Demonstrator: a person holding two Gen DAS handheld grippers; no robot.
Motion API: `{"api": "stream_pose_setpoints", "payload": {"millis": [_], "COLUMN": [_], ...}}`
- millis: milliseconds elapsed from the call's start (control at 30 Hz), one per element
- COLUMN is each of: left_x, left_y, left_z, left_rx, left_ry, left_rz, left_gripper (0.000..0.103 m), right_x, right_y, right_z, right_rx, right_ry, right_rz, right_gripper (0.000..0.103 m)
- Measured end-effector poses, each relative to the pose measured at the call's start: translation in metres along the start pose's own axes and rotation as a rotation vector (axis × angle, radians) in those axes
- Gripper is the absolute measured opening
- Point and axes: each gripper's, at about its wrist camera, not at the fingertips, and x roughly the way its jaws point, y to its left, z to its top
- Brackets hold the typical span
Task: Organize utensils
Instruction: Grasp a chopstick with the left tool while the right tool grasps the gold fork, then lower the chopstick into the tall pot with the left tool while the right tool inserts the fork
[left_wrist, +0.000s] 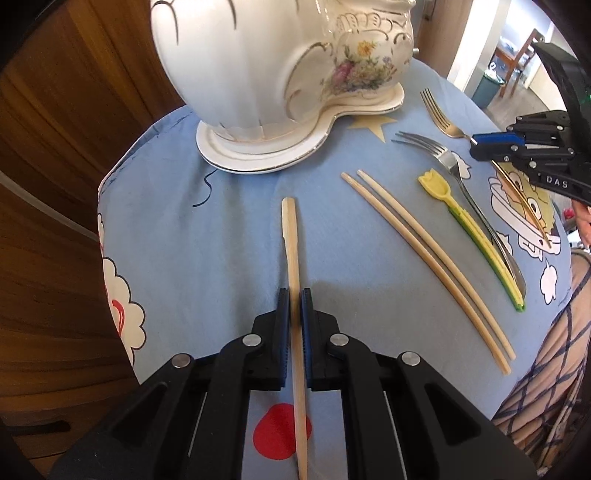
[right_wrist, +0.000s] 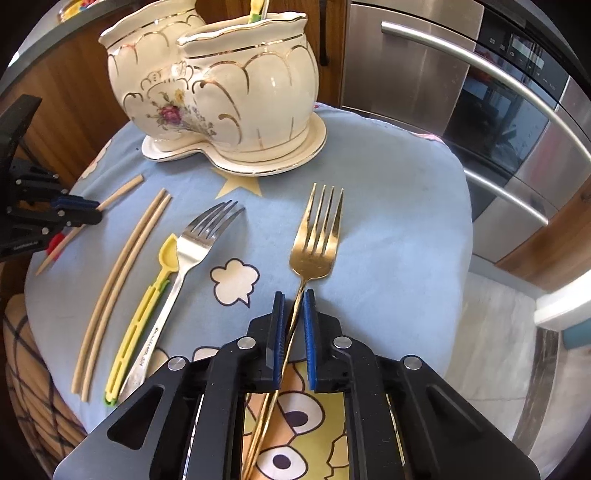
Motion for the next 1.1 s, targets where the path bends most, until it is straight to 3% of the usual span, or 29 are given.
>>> {"api": "stream_pose_setpoints", "payload": {"millis": [200,333,433,567,733,933,1100], "left_x": [-0.003,-0.009,-0.026,-0.06,-0.091,-0.12,-0.138], "left_y": [-0.008,-0.013,-0.013,-0.016,-0.025,-0.024,-0.026], "left_z": [-0.001,-0.012,-0.02,-0.04,-0.055,-0.046,-0.039], "left_rx": [-0.004,-0.024,-0.058,-0.115,-0.154,-0.188,-0.209], "left_ry": [-0.01,-0.069,-0.171,-0.399,-0.62,-0.786,-0.878], "left_rz": [0.011,0.04,0.03,-0.024,0.0,0.015,0.022], "left_gripper": [0.006,0.005,0.005,0.005,0.005,0.005,0.006], "right_x": [-0.003,-0.014,-0.028,-0.048,-0.073,-0.095,-0.113], "right_y": [0.0,-0.007,-0.011,-0.02,-0.02,-0.011,-0.008], "right_z": [0.0,0.0,-0.003,-0.006,-0.013,-0.016,-0.014], "right_rx": [0.01,0.034,0.054,0.095,0.108,0.085,0.075], "right_ry": [-0.001,-0.055,-0.116,-0.208,-0.303,-0.393,-0.46], "right_rz": [-0.001,0.003,0.013,0.046,0.064,0.07,0.071], "right_gripper": [0.007,0.006,0.006,0.006,0.006,0.006,0.006]}}
